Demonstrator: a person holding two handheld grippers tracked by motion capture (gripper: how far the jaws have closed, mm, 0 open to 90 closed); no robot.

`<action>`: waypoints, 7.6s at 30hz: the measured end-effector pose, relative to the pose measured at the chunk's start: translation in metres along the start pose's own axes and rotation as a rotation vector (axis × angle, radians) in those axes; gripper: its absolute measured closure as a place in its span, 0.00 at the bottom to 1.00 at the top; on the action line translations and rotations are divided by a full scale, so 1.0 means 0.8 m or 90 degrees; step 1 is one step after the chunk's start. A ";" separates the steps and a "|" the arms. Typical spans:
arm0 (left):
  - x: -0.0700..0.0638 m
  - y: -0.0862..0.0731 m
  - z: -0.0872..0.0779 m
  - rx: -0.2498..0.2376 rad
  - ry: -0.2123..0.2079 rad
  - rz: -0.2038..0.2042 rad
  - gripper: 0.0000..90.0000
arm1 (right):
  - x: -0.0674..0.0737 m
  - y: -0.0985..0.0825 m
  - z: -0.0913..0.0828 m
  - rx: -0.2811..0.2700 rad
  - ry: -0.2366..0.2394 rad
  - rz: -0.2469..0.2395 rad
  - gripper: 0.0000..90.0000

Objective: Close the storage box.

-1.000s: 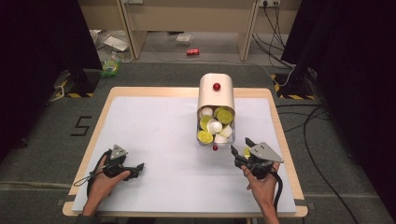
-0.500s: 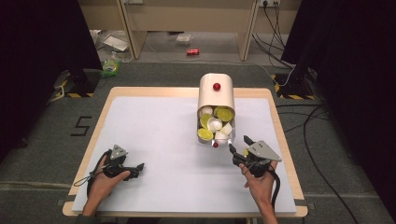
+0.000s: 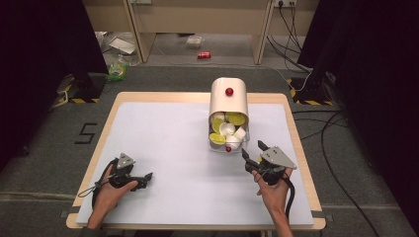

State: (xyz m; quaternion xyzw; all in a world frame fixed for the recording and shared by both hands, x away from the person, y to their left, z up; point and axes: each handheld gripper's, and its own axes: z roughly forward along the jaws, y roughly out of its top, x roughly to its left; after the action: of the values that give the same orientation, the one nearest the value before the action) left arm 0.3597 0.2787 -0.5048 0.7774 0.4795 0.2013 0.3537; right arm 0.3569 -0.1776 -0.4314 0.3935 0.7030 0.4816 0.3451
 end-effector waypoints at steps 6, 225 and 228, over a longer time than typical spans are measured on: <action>0.000 0.000 0.000 0.000 0.000 0.000 0.10 | -0.001 0.001 0.003 -0.001 -0.003 -0.005 0.41; 0.000 0.000 0.000 0.000 0.001 0.000 0.10 | -0.023 -0.060 -0.078 0.074 -0.014 0.026 0.23; 0.000 0.000 0.000 0.000 0.001 0.001 0.10 | -0.023 -0.061 -0.080 0.075 -0.011 0.026 0.23</action>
State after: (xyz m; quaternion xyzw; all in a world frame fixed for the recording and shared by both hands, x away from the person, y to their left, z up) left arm 0.3596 0.2786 -0.5049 0.7775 0.4793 0.2020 0.3534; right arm 0.2993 -0.2305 -0.4566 0.4318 0.7189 0.4427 0.3173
